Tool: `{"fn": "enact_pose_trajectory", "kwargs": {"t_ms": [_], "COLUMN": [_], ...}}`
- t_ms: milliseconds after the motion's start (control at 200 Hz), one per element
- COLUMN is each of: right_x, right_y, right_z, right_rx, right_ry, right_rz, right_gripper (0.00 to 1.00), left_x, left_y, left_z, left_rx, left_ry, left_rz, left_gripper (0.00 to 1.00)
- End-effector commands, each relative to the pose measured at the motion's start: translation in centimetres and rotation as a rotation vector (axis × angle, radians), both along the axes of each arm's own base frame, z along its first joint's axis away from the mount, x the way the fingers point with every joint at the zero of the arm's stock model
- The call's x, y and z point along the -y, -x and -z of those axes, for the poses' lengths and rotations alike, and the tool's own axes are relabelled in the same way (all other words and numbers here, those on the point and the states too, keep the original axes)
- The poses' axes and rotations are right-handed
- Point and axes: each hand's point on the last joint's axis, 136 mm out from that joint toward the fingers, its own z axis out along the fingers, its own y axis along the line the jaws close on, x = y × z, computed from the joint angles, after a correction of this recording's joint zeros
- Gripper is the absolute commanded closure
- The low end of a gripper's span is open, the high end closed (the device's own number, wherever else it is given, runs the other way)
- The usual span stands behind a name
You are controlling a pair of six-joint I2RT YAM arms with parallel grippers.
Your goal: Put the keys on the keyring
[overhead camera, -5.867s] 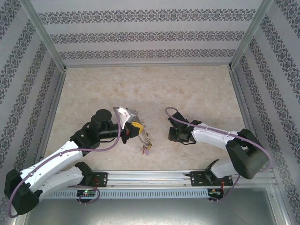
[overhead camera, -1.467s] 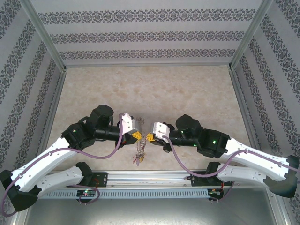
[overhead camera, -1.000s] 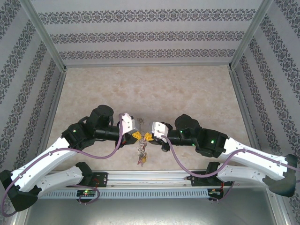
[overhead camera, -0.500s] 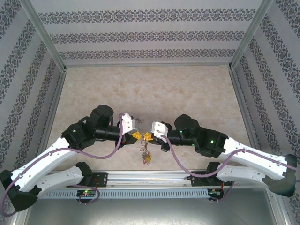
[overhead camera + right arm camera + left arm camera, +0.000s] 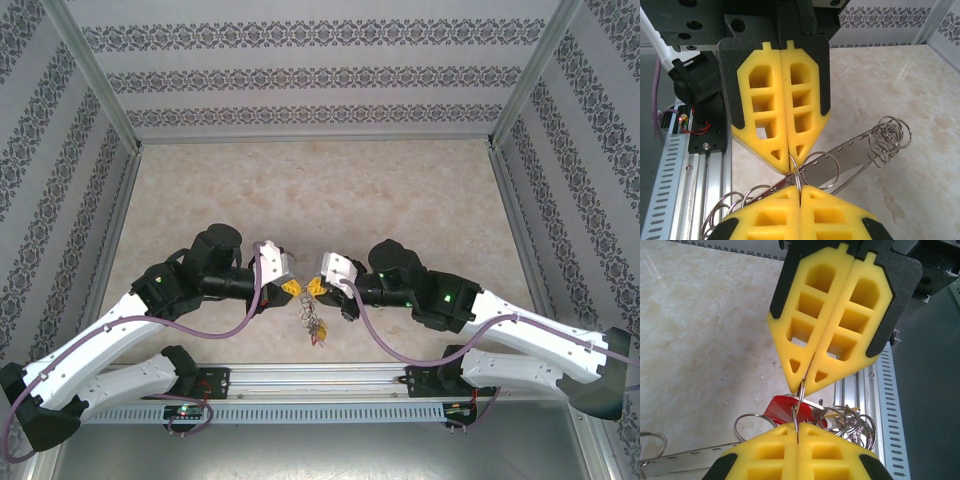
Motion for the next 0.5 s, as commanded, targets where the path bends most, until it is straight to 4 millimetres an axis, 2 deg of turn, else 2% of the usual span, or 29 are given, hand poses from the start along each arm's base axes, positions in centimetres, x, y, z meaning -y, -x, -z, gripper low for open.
{"fn": "enact_pose_trajectory", "kwargs": {"t_ms": [0,495], "right_x": [0.2,0.3], "right_y": [-1.2,-2.3], "right_z": [-1.9,-0.3], "right_rx": [-0.021,-0.121], "right_ry": [-0.051,0.028], "right_rz": [0.057,0.095], "right_gripper": [1.00,1.00], "left_x": [0.3,0.2], "left_y": [1.0,1.1], "left_z": [-2.3,-2.6], "left_rx": [0.060,0.073], "left_ry": [0.061,0.068], "left_rz": [0.059,0.056], "left_gripper": [1.00,1.00]}}
